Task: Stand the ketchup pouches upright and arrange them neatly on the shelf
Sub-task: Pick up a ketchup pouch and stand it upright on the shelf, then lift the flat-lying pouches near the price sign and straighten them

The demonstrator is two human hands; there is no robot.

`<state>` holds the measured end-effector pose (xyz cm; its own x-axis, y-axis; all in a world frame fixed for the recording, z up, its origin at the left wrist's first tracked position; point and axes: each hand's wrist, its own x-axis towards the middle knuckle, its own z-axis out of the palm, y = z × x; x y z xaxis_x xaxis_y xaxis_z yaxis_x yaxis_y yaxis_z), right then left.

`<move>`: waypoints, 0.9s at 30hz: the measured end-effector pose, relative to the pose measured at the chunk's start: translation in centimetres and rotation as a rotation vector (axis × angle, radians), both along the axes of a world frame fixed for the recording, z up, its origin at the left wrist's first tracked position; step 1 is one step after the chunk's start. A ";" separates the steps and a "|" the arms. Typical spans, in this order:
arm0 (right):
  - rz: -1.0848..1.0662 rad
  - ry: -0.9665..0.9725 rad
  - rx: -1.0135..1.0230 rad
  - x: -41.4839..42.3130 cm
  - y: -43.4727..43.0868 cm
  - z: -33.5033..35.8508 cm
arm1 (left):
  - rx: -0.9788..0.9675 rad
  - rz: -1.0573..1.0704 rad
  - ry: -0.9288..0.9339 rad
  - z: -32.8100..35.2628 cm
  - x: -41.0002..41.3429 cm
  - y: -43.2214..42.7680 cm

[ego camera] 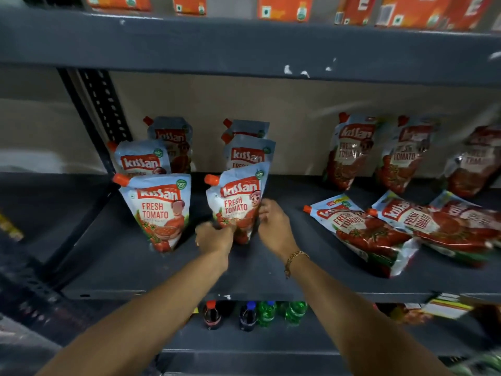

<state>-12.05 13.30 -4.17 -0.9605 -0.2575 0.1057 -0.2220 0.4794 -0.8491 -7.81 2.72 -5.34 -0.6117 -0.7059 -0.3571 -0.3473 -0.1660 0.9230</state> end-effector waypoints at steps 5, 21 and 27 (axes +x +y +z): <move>0.012 0.055 0.258 -3.1 6.0 0.8 | 0.554 -0.086 -0.033 1.2 -1.7 7.4; -0.122 -0.178 0.670 -9.5 23.0 2.5 | 0.528 -0.274 -0.062 1.2 -8.3 21.9; -0.171 0.225 0.260 -7.9 24.0 3.9 | 0.338 -0.083 0.267 3.9 -8.7 20.9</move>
<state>-19.93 37.34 -0.30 -0.9520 -0.1416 0.2713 -0.2874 0.7183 -0.6337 -16.51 23.59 -1.46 -0.7635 -0.5211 -0.3815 -0.1288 -0.4559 0.8807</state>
